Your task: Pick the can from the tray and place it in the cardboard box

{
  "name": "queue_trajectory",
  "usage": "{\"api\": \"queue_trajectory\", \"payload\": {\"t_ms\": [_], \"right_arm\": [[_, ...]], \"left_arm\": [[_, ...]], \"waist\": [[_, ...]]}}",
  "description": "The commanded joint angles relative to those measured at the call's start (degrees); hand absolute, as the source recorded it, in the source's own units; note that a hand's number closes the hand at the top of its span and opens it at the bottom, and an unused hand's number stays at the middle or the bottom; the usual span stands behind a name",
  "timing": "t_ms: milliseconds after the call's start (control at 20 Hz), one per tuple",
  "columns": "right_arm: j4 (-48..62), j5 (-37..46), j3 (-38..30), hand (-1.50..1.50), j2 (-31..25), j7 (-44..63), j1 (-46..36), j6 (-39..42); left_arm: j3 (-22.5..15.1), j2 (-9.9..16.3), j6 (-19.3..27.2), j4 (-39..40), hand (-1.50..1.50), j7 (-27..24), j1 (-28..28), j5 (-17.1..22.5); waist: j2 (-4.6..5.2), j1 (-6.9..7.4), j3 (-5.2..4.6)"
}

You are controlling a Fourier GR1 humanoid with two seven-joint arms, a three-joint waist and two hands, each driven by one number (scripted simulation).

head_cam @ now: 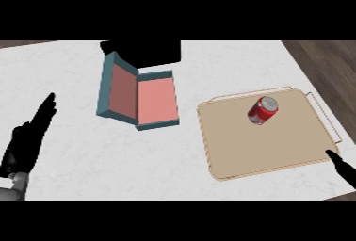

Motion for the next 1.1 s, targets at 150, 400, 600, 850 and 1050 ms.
{"api": "queue_trajectory", "payload": {"t_ms": [150, 400, 600, 850, 1050], "right_arm": [[-4.5, 14.9, 5.5, -1.50, 14.4, -8.4, 19.4, -17.9], [-11.7, 21.5, 19.1, -1.50, 16.2, 2.8, 28.5, -26.2], [-13.5, 29.5, 26.4, -1.50, 16.3, 12.5, 33.3, -32.0], [-16.5, 37.3, 27.2, -1.50, 16.3, 24.1, 38.1, -31.0], [-17.0, 41.8, 26.8, -1.50, 16.3, 32.8, 39.9, -30.2]], "left_arm": [[-3.0, -1.3, -2.0, -0.1, 0.00, -5.4, 1.2, -1.8], [-5.3, -4.6, -2.1, 4.1, 0.00, -7.9, -1.3, -3.8], [-6.3, -6.0, -2.6, 4.5, 0.00, -8.0, -3.4, -4.5], [-7.3, -7.3, -2.6, 7.1, 0.00, -10.9, -3.9, -6.1], [-6.7, -6.7, -4.1, 5.4, 0.00, -7.8, -6.7, -5.1]], "waist": [[1.39, 6.40, -0.46], [2.11, 9.49, -0.44], [2.59, 11.16, -0.43], [3.32, 12.55, -0.57], [3.68, 13.42, -0.49]]}}
